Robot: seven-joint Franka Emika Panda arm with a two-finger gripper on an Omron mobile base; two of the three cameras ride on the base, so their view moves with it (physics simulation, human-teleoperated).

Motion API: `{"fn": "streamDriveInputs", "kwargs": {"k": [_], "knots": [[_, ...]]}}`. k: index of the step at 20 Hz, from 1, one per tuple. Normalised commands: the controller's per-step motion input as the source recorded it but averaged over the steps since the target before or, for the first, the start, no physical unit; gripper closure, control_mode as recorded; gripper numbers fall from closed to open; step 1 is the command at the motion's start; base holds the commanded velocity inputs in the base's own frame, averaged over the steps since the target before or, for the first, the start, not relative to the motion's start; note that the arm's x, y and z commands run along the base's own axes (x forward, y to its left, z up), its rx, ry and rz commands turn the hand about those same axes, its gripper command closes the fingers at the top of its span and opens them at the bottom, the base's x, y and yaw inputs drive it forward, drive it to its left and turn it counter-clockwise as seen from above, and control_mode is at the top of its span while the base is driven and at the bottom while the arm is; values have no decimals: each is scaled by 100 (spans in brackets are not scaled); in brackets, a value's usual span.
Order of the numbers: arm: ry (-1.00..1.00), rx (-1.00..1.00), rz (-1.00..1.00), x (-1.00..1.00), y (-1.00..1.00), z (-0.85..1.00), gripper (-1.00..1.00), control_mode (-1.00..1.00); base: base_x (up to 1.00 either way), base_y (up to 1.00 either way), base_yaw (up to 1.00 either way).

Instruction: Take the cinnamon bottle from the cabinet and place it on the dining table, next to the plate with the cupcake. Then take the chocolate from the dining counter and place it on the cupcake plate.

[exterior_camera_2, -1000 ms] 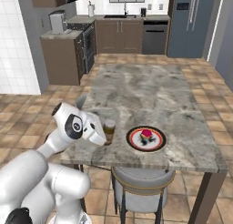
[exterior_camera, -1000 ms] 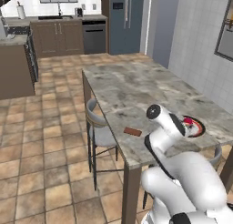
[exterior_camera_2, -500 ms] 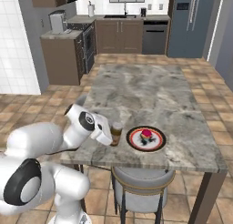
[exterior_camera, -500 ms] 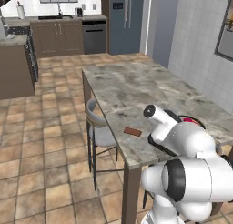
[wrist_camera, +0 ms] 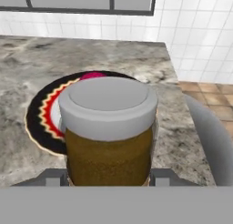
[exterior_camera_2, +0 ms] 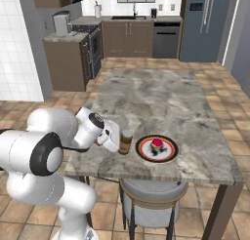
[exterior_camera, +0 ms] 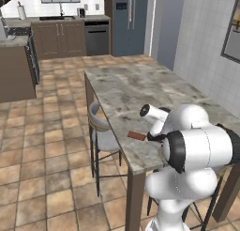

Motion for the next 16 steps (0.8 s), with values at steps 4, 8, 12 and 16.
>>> {"fn": "streamDriveInputs", "kwargs": {"k": [4, 8, 12, 16], "knots": [[0, 0, -14, 27, -1, 0, 100, -100, 0, 0, 0], [0, 0, -13, 16, -3, -9, 100, -100, 0, 0, 0], [0, 0, -11, 3, -3, -21, 100, -100, 0, 0, 0], [0, 0, -11, 0, 0, -16, -100, -100, 0, 0, 0]]}}
